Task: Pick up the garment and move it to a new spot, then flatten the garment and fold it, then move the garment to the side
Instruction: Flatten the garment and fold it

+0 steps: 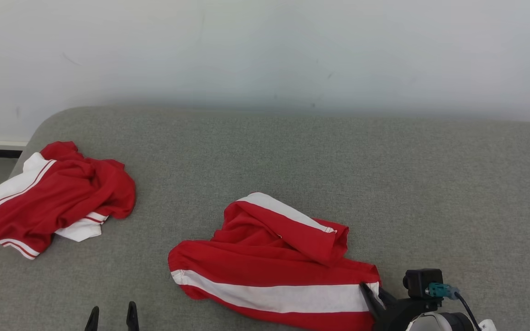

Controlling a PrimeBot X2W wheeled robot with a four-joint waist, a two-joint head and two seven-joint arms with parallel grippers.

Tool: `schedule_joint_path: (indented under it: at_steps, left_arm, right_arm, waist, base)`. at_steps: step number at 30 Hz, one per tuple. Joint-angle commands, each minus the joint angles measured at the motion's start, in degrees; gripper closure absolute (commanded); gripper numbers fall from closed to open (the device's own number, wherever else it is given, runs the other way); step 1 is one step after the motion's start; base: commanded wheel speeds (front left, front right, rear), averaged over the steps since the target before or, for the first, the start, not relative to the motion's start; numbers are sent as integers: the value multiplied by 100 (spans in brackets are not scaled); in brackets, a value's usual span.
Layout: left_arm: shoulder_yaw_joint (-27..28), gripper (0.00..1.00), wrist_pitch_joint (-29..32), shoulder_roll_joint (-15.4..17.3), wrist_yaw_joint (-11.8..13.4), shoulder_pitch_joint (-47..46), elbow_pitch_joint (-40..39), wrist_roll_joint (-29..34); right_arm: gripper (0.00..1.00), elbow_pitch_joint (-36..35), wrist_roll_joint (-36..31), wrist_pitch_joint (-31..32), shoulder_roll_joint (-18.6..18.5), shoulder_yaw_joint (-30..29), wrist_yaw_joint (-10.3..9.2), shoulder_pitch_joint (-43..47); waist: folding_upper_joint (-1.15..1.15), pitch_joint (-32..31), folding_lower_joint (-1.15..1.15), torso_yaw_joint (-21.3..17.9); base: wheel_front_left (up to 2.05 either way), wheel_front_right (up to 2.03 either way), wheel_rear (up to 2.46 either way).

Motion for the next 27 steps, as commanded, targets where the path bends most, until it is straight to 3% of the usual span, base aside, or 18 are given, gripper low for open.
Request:
schedule_joint_path:
  at_steps: [1,2,3,7,14,27]
  left_arm:
    - [23,0,-20,-23,-12,-42,1,41]
    - [36,0,-20,-30,-30,-45,-1,54]
    - [49,0,-20,-36,-37,-49,-7,60]
    - [109,0,-20,-67,-73,-98,-25,101]
    - [199,0,-20,-109,-135,-158,-19,144]
    - [221,0,-20,-137,-215,-273,52,200]
  right_arm:
    - [74,21,31,-11,9,6,-14,-53]
    - [92,30,34,-18,13,11,-14,-77]
    - [100,33,37,-40,16,23,-14,-96]
    - [100,43,16,-198,-16,-59,-14,-146]
    - [100,75,32,-436,3,-823,-14,-344]
    - [100,-9,-519,-473,24,-2098,-15,-254]
  waist:
    - [0,14,0,4]
    - [0,26,0,8]
    - [0,39,0,10]
    - [0,88,0,8]
    - [0,174,0,-82]
    - [0,263,0,-124]
  base:
    - [0,0,0]
    - [0,0,0]
    - [0,0,0]
    - [0,0,0]
    - [0,0,0]
    - [0,0,0]
